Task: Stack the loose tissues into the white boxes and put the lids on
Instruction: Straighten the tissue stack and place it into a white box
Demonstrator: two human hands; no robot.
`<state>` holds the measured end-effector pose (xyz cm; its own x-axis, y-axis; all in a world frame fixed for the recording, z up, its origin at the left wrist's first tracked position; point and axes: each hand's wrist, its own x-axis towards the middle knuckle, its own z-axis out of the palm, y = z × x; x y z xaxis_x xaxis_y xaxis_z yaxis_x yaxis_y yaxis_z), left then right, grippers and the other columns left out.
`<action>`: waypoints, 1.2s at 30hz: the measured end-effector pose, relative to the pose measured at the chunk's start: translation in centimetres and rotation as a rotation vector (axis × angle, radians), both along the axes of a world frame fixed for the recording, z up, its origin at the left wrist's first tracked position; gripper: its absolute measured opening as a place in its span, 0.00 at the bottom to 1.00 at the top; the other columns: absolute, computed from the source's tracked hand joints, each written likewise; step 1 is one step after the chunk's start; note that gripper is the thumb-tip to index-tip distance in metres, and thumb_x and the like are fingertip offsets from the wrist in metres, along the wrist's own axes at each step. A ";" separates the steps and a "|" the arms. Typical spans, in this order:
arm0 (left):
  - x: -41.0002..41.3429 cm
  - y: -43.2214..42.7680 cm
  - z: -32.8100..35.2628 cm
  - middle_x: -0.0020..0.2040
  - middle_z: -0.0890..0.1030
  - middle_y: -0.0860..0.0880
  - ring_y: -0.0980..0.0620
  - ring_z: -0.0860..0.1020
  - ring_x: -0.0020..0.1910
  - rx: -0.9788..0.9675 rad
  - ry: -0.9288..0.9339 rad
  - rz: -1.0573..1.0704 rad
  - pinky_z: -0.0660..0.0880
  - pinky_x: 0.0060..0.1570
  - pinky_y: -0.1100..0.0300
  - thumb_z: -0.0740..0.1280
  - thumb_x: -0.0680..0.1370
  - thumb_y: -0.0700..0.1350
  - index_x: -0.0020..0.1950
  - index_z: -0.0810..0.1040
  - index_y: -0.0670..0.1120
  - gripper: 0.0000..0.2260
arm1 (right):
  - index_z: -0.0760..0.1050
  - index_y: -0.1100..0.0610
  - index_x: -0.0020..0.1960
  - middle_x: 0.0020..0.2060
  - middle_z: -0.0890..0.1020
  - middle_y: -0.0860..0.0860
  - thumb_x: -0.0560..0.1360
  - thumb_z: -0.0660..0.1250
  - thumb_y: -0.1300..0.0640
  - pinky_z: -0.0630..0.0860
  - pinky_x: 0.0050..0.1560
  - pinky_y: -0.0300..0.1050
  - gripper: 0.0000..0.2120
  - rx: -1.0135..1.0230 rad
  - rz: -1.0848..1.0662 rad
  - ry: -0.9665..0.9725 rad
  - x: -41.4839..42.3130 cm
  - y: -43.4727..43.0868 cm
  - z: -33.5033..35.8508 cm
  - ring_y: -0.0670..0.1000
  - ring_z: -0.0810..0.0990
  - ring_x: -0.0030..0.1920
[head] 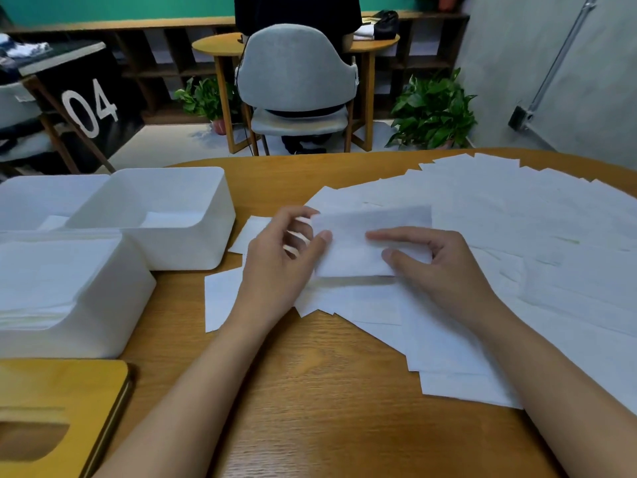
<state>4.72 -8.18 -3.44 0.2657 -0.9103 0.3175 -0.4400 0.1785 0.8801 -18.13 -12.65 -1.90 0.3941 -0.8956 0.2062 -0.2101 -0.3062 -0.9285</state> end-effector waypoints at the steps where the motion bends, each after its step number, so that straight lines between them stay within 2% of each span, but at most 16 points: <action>1: -0.4 0.3 0.2 0.46 0.79 0.53 0.53 0.76 0.42 -0.051 -0.078 0.024 0.72 0.42 0.65 0.77 0.77 0.50 0.58 0.79 0.52 0.13 | 0.87 0.47 0.57 0.56 0.86 0.38 0.80 0.71 0.64 0.74 0.63 0.34 0.14 0.022 -0.040 -0.027 -0.1 -0.2 -0.2 0.38 0.81 0.62; 3: -1.0 0.7 0.2 0.46 0.78 0.54 0.53 0.75 0.43 -0.131 -0.248 -0.076 0.68 0.42 0.68 0.80 0.74 0.48 0.54 0.79 0.50 0.14 | 0.86 0.47 0.59 0.58 0.86 0.38 0.80 0.70 0.65 0.76 0.67 0.41 0.16 0.049 -0.077 -0.070 -0.4 -0.6 -0.5 0.39 0.81 0.63; 5: -1.7 1.0 -0.2 0.46 0.79 0.56 0.56 0.76 0.46 -0.109 -0.403 -0.265 0.68 0.45 0.69 0.82 0.72 0.50 0.51 0.82 0.50 0.13 | 0.86 0.46 0.59 0.58 0.85 0.37 0.80 0.69 0.66 0.75 0.69 0.44 0.17 0.046 -0.104 -0.073 -0.5 -0.7 -0.6 0.38 0.80 0.63; 8: -1.9 1.1 -0.9 0.53 0.79 0.59 0.56 0.77 0.57 0.004 -0.521 -0.411 0.74 0.55 0.61 0.82 0.70 0.57 0.55 0.85 0.56 0.17 | 0.86 0.47 0.59 0.57 0.85 0.36 0.80 0.67 0.67 0.74 0.71 0.45 0.18 0.011 -0.116 -0.078 -0.4 -0.5 -0.7 0.36 0.79 0.63; 10: -2.0 1.2 -1.0 0.55 0.79 0.60 0.55 0.77 0.59 0.006 -0.530 -0.424 0.75 0.58 0.58 0.82 0.70 0.58 0.57 0.86 0.57 0.17 | 0.86 0.47 0.60 0.57 0.85 0.36 0.81 0.67 0.67 0.74 0.71 0.47 0.18 -0.003 -0.116 -0.084 -0.5 -0.5 -0.8 0.37 0.79 0.64; 13: -2.1 1.3 -0.9 0.55 0.80 0.60 0.54 0.76 0.58 -0.026 -0.568 -0.424 0.74 0.56 0.60 0.80 0.73 0.55 0.56 0.87 0.56 0.13 | 0.85 0.45 0.60 0.59 0.85 0.35 0.81 0.67 0.66 0.73 0.72 0.46 0.18 -0.026 -0.116 -0.059 -0.8 -0.6 -1.0 0.37 0.78 0.65; 16: -2.7 1.6 -0.6 0.55 0.80 0.61 0.55 0.77 0.57 -0.032 -0.627 -0.461 0.73 0.53 0.63 0.80 0.74 0.55 0.56 0.88 0.55 0.12 | 0.85 0.44 0.61 0.60 0.84 0.35 0.81 0.68 0.64 0.72 0.74 0.47 0.18 -0.028 -0.104 -0.046 -0.9 -0.8 -1.2 0.37 0.77 0.67; 19: -2.9 1.7 -0.6 0.55 0.81 0.61 0.56 0.77 0.58 -0.022 -0.603 -0.483 0.74 0.52 0.64 0.79 0.75 0.54 0.55 0.89 0.54 0.10 | 0.85 0.45 0.62 0.61 0.84 0.36 0.81 0.70 0.62 0.71 0.74 0.47 0.16 -0.015 -0.087 -0.046 -0.9 -0.9 -1.3 0.38 0.77 0.67; 25: -3.4 1.6 -0.8 0.51 0.84 0.59 0.56 0.79 0.53 -0.107 -0.653 -0.454 0.79 0.49 0.52 0.74 0.77 0.48 0.49 0.89 0.51 0.04 | 0.84 0.48 0.63 0.61 0.84 0.38 0.80 0.71 0.62 0.70 0.74 0.42 0.15 -0.036 -0.057 -0.047 -0.8 -0.9 -1.2 0.37 0.77 0.67; 30: -2.6 1.6 -0.1 0.55 0.85 0.59 0.61 0.79 0.58 -0.029 -0.591 -0.522 0.76 0.57 0.60 0.77 0.77 0.48 0.52 0.89 0.51 0.05 | 0.85 0.47 0.63 0.61 0.84 0.38 0.81 0.71 0.61 0.70 0.72 0.39 0.14 -0.036 -0.063 -0.032 -0.8 -0.9 -1.2 0.37 0.77 0.67; 36: -3.0 1.8 -0.3 0.51 0.85 0.58 0.58 0.80 0.53 -0.090 -0.617 -0.490 0.79 0.51 0.51 0.73 0.76 0.47 0.47 0.86 0.49 0.03 | 0.84 0.49 0.63 0.61 0.84 0.37 0.81 0.71 0.60 0.71 0.71 0.39 0.13 -0.040 -0.038 -0.038 -0.8 -0.7 -0.9 0.35 0.77 0.67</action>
